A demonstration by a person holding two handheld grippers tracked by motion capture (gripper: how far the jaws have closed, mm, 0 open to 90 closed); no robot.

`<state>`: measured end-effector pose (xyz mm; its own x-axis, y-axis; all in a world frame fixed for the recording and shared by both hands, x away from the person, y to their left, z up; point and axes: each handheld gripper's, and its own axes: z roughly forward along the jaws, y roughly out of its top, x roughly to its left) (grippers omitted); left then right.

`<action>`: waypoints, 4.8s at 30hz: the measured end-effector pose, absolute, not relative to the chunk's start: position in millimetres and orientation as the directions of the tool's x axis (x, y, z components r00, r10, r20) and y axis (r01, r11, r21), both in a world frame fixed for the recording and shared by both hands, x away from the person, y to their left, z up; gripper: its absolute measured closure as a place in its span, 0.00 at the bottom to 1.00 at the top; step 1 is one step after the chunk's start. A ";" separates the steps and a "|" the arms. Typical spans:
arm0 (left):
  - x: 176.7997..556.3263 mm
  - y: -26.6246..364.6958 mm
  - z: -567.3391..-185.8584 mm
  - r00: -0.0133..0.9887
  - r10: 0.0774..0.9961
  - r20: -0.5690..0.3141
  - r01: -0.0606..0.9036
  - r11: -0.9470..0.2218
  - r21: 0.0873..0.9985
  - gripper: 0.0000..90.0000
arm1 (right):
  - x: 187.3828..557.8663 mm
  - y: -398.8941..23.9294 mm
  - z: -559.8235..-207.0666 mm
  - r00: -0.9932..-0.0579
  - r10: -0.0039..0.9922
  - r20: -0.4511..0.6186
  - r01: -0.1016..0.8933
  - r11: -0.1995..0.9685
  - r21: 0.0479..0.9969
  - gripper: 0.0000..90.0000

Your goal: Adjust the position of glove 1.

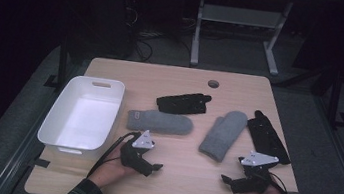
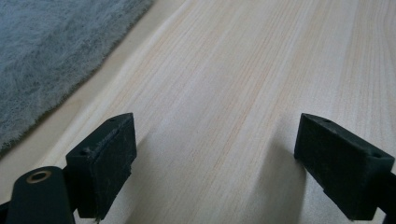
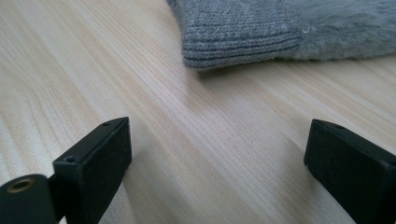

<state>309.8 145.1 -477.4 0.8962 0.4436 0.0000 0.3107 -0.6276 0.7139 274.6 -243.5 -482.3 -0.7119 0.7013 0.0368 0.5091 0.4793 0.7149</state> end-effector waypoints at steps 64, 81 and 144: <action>312.1 146.8 -478.3 0.914 0.406 -0.009 0.286 -0.627 0.725 0.13 | 359.6 -213.1 -456.9 -0.710 0.693 0.123 0.563 0.454 0.691 1.00; 312.5 147.4 -478.2 0.916 0.401 0.001 0.276 -0.633 0.723 0.13 | 342.5 -197.2 -455.5 -0.758 0.644 0.105 0.523 0.503 0.688 1.00; 312.0 146.6 -478.3 0.913 0.408 0.000 0.282 -0.630 0.724 0.13 | 343.9 -205.1 -458.4 -0.717 0.694 0.069 0.566 0.521 0.638 1.00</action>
<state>312.0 146.6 -478.3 0.9132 0.4076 -0.0003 0.2815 -0.6302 0.7236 343.9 -205.1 -458.4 -0.7167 0.6940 0.0689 0.5663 0.5215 0.6382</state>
